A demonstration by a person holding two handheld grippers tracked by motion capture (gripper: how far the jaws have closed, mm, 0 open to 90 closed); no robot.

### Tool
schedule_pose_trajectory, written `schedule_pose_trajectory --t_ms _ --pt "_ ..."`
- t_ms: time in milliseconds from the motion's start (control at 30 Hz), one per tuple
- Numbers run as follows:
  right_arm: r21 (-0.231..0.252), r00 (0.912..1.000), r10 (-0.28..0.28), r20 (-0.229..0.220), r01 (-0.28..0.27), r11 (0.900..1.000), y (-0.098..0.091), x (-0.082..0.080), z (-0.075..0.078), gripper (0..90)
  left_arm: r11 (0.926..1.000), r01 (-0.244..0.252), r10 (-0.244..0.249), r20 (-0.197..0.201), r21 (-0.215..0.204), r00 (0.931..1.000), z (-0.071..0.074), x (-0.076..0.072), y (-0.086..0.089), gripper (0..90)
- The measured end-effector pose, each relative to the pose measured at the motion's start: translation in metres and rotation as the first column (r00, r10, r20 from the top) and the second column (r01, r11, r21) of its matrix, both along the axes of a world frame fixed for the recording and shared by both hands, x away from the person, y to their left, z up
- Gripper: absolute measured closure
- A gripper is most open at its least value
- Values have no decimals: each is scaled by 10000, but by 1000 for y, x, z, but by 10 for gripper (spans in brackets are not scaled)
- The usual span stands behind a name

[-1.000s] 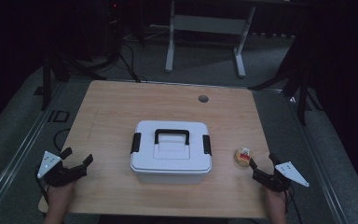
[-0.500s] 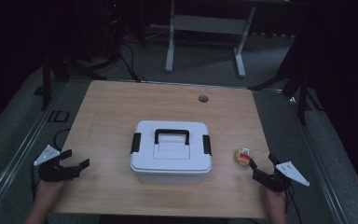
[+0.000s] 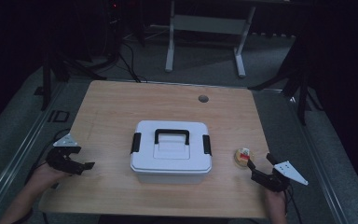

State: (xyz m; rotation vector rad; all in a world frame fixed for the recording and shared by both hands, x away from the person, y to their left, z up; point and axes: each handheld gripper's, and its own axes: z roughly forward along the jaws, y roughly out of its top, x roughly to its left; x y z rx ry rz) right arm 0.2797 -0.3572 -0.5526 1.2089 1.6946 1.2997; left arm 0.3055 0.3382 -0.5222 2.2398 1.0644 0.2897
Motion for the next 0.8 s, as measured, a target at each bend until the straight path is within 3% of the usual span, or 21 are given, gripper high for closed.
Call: schedule_pose_trajectory --t_ms 100,133,167,300,333,433,467,500,567,600,667,733,767,800 --pt "24 10000 12 -38 -12 10000 0 0 0 134 9993 291 -284 -310 218 9991 1 3 -1 58" --pt "92 9998 140 -123 -139 9999 0 0 0 135 9959 728 -686 -764 545 9947 0 5 -2 57" --pt "80 9999 123 -110 -122 9999 0 0 0 135 9934 837 -767 -886 785 9931 0 6 -3 57" --pt "-50 9999 101 -84 -101 9999 1 0 0 136 9864 1250 -1105 -1327 1064 9850 0 8 -4 57" --pt "-184 10000 92 -7 -92 9998 2 -1 0 136 9814 1479 -1283 -1550 1222 9796 1 9 -5 57" --pt "-295 9999 18 166 -13 9996 2 -2 2 135 9774 1603 -1352 -1757 1375 9751 2 10 -6 57" --pt "-276 9999 50 144 -46 9996 2 -2 2 134 9696 1796 -1458 -1968 1664 9696 4 12 -7 58" --pt "-276 9999 50 144 -46 9996 2 -2 2 134 9696 1796 -1458 -1968 1664 9696 4 12 -7 58" --pt "-428 9999 -126 82 129 9990 4 -2 3 123 9582 2035 -1588 -2181 2010 9629 9 14 -8 58" --pt "-379 10000 -52 -32 51 9993 4 -2 3 115 9582 2035 -1588 -2181 2010 9629 9 14 -8 57" --pt "-465 9998 -18 -199 9 9989 5 -1 3 114 9481 2236 -1689 -2376 2260 9566 17 17 -8 58" --pt "-561 9997 -31 -231 18 9984 5 -2 3 110 9449 2250 -1681 -2371 2378 9568 19 17 -9 58" --pt "-565 9996 -33 -263 18 9984 6 -2 3 110 9348 2499 -1850 -2543 2526 9493 24 19 -10 58" --pt "-565 9996 -33 -263 18 9984 6 -2 3 110 9348 2499 -1850 -2543 2526 9493 24 19 -10 58"
